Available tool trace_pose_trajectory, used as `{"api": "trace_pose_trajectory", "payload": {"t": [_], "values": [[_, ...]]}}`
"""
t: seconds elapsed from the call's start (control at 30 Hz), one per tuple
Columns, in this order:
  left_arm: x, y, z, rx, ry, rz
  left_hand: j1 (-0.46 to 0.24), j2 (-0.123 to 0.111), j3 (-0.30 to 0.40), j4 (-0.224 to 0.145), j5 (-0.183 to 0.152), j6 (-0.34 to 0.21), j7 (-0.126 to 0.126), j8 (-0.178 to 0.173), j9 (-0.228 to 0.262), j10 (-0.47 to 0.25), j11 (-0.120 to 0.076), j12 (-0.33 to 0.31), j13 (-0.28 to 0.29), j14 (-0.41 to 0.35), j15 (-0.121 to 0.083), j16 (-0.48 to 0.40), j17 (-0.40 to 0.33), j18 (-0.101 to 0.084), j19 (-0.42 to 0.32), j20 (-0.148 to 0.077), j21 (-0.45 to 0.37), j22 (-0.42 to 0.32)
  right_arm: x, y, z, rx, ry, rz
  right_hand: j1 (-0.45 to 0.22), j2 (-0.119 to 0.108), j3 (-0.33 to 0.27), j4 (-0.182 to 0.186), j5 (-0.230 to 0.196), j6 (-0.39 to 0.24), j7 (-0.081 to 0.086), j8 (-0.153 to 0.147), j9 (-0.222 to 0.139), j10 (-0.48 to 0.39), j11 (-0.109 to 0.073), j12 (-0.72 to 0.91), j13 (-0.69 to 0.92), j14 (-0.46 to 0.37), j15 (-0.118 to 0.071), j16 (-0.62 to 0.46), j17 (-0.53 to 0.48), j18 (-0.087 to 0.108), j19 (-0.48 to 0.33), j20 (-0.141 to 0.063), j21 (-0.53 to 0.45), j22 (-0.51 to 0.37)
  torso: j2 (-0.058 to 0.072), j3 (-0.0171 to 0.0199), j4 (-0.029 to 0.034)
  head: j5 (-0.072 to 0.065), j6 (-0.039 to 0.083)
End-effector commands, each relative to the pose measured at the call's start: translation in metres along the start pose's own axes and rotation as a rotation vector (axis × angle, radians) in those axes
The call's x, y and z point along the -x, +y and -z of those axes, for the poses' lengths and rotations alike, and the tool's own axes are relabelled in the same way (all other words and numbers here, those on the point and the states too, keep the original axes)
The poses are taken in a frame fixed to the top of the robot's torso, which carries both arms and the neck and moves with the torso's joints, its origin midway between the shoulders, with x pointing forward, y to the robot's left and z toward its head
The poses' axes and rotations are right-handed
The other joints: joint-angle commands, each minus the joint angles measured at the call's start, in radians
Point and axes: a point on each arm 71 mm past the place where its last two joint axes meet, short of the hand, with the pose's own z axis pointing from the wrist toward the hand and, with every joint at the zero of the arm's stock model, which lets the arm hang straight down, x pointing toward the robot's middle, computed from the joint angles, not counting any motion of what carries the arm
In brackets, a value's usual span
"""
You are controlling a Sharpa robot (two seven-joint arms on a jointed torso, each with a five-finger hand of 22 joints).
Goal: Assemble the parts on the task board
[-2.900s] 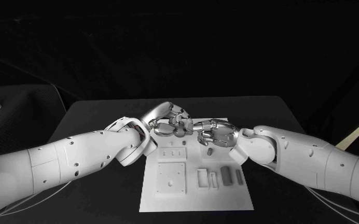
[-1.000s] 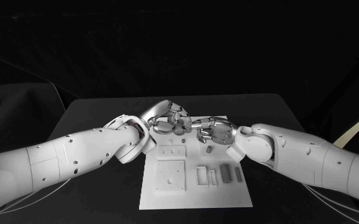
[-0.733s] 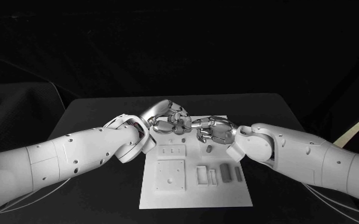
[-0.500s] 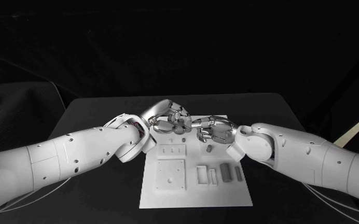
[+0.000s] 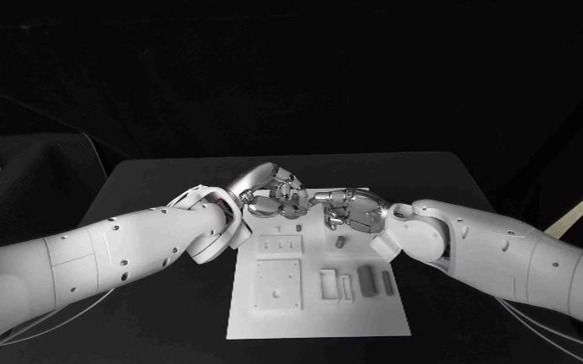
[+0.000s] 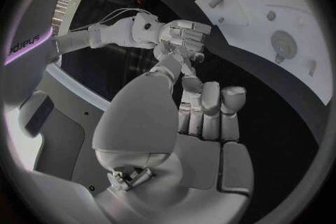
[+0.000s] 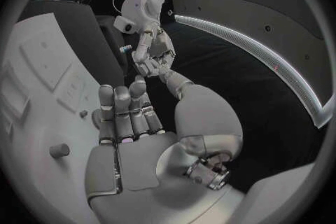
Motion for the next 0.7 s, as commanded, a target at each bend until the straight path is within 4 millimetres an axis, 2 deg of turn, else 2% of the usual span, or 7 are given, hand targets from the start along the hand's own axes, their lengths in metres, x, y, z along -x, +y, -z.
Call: {"api": "trace_pose_trajectory", "payload": {"t": [0.03,0.3,0.43,0.53,0.7], "values": [[0.001,0.003,0.0,0.037,-0.005,-0.012,0.017,0.022,0.025,0.028,0.001,0.066,0.018,0.025,0.019,-0.005,0.0,0.007,0.001,-0.002,0.0,0.004,0.021,0.077,-0.006,0.001,0.034,0.001,0.007,0.0,0.003,-0.002,-0.044,0.03,-0.011,-0.001,-0.007,0.0,-0.004,-0.011,0.0,-0.004,-0.002,-0.01,0.0,-0.006,-0.004,-0.01,0.002,-0.005,-0.002,-0.014,-0.008,0.002,-0.003,-0.002,0.0,0.0001,-0.0003,0.0,-0.001],[0.002,0.013,0.002,0.155,0.024,-0.046,0.01,0.02,0.025,0.033,0.001,0.068,0.018,0.025,0.019,-0.006,0.0,0.006,0.001,-0.003,0.0,0.005,0.019,0.076,-0.006,0.001,0.034,0.001,0.032,0.001,0.015,0.012,-0.151,0.068,-0.015,-0.003,-0.011,0.001,-0.004,-0.018,0.0,-0.005,-0.002,-0.015,0.001,-0.009,-0.006,-0.015,0.004,-0.007,-0.003,-0.015,-0.013,0.003,-0.006,-0.004,0.0,0.0,-0.0003,0.003,-0.004],[0.001,0.024,0.004,0.258,0.083,-0.055,-0.002,0.013,0.024,0.041,0.0,0.068,0.018,0.024,0.02,-0.012,0.002,0.003,-0.001,-0.007,0.001,0.003,0.015,0.076,-0.011,0.002,0.033,0.001,0.045,0.005,0.023,0.027,-0.207,0.102,-0.016,-0.003,-0.011,0.001,-0.004,-0.018,0.0,-0.005,-0.002,-0.015,0.001,-0.009,-0.006,-0.015,0.004,-0.007,-0.003,-0.015,-0.013,0.003,-0.006,-0.004,0.0,0.0009,0.0,0.005,-0.008],[0.003,0.03,0.004,0.342,0.11,-0.05,-0.028,-0.004,0.016,0.054,-0.001,0.07,0.018,0.024,0.021,-0.016,0.004,0.0,-0.004,-0.012,0.003,0.002,0.008,0.075,-0.016,0.003,0.032,0.0,0.053,0.01,0.026,0.033,-0.24,0.147,-0.016,-0.002,-0.011,0.001,-0.004,-0.018,0.0,-0.005,-0.002,-0.015,0.001,-0.009,-0.006,-0.015,0.004,-0.007,-0.003,-0.015,-0.013,0.003,-0.006,-0.004,-0.001,0.0019,-0.0001,0.007,-0.013],[0.004,0.038,0.004,0.476,0.169,-0.05,-0.033,-0.007,0.014,0.057,-0.001,0.071,0.018,0.024,0.021,-0.016,0.004,0.0,-0.004,-0.013,0.003,0.002,0.007,0.075,-0.017,0.003,0.032,0.0,0.06,0.02,0.029,0.038,-0.268,0.218,-0.016,-0.002,-0.011,0.001,-0.003,-0.018,0.0,-0.004,-0.002,-0.015,0.001,-0.009,-0.006,-0.015,0.004,-0.007,-0.003,-0.015,-0.013,0.003,-0.006,-0.004,0.0,0.003,-0.0007,0.011,-0.023]]}}
